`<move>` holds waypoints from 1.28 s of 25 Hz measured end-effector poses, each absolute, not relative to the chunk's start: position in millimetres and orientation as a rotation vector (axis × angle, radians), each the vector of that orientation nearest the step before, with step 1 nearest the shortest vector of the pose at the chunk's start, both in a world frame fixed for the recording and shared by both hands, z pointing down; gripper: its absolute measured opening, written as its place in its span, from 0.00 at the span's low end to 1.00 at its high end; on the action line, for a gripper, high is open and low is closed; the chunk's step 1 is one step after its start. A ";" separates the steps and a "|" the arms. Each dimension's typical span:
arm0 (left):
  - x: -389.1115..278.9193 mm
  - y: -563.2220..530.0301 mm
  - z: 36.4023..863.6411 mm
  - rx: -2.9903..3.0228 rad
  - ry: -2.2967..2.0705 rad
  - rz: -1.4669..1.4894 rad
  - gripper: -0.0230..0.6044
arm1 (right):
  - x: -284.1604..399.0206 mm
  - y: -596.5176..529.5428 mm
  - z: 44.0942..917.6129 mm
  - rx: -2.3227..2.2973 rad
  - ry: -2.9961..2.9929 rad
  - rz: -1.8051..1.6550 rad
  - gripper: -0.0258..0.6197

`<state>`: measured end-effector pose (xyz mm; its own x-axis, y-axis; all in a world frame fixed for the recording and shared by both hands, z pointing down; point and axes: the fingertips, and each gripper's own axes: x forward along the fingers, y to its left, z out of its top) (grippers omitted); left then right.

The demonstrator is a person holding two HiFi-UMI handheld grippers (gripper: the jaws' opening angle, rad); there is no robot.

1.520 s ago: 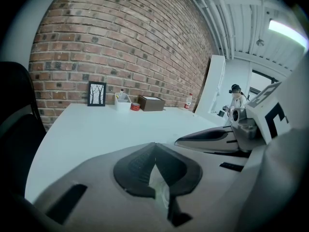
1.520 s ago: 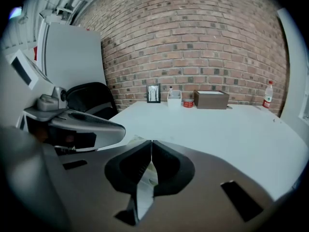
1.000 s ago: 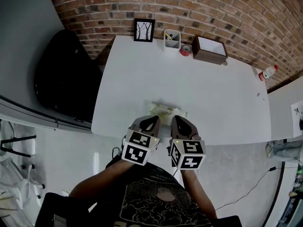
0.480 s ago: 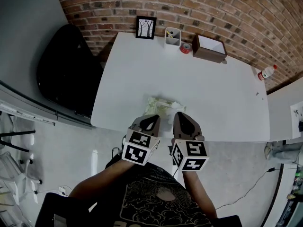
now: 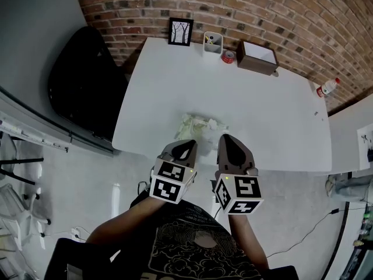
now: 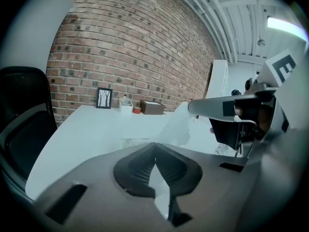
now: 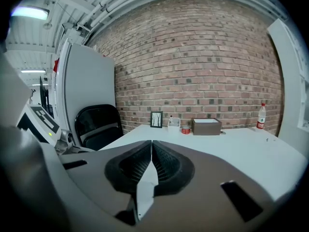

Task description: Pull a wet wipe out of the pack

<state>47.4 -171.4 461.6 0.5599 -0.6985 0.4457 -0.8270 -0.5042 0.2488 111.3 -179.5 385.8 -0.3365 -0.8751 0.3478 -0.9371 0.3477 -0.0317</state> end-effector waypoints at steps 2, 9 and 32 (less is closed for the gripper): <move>47.9 -166.6 460.5 2.365 -1.239 0.395 0.06 | 112.0 -173.5 383.4 1.622 -2.350 0.323 0.07; 50.2 -151.7 447.9 2.390 -1.265 0.352 0.06 | 113.8 -153.8 375.9 1.631 -2.370 0.298 0.07; 45.9 -101.2 421.1 2.427 -1.344 0.270 0.06 | 101.8 -95.6 401.9 1.549 -2.361 0.306 0.07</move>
